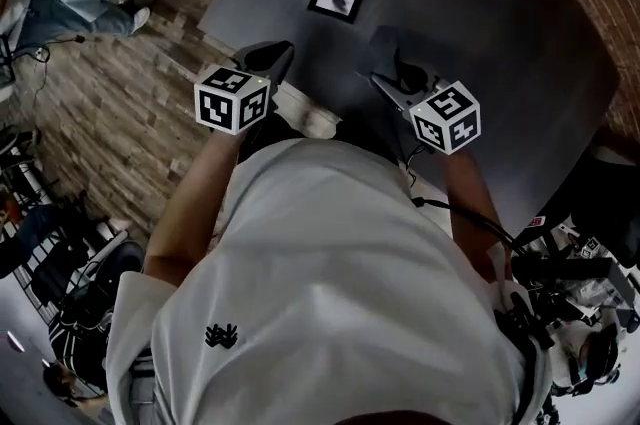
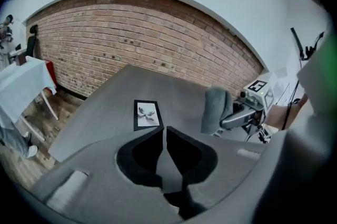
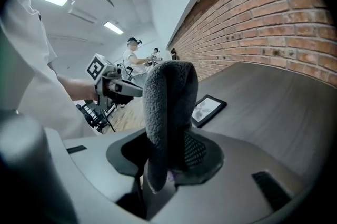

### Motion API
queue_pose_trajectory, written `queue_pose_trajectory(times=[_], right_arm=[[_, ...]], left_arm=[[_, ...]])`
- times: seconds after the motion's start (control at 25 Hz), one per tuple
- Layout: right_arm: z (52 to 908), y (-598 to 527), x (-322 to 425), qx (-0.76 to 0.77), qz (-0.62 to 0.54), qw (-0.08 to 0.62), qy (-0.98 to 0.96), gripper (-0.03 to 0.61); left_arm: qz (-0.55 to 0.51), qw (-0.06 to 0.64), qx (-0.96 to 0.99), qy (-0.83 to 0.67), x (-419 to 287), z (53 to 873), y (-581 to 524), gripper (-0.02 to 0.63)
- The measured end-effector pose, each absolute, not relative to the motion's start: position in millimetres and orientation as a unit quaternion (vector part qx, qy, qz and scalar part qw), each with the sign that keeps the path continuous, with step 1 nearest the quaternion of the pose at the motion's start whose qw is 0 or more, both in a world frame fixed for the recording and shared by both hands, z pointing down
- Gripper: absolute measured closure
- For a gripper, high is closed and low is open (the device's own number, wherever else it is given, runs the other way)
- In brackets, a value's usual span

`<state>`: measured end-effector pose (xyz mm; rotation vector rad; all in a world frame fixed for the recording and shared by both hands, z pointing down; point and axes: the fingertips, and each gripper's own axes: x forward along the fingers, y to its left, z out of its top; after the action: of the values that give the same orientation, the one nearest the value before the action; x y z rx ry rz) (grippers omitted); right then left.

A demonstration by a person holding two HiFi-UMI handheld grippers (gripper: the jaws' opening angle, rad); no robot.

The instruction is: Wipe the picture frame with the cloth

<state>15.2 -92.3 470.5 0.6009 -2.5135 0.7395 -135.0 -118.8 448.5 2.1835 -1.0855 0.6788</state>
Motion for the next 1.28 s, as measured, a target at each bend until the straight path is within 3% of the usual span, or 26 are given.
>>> queue_pose_trajectory(times=[0.24,0.36,0.44,0.84,1.28], right_arm=[[479,-91,44,0.264,0.295,0.21,-0.894,0.438],[482,-87,49,0.285,0.297,0.223,-0.884,0.438],[482,-87,55,0.302,0.302,0.226,-0.875,0.438],[475,-91,67,0.389,0.334,0.221,-0.83,0.437],[467,-104,58,0.375,0.314,0.218,-0.845,0.437]], left_arm=[[0.287,0.325,0.796,-0.422,-127,517,-188,0.594],[0.3,0.346,0.78,-0.426,-131,557,-215,0.511],[0.311,0.353,0.77,-0.432,-133,579,-233,0.503],[0.349,0.361,0.769,-0.395,-113,623,-266,0.502],[0.325,0.373,0.784,-0.376,-111,605,-253,0.535]])
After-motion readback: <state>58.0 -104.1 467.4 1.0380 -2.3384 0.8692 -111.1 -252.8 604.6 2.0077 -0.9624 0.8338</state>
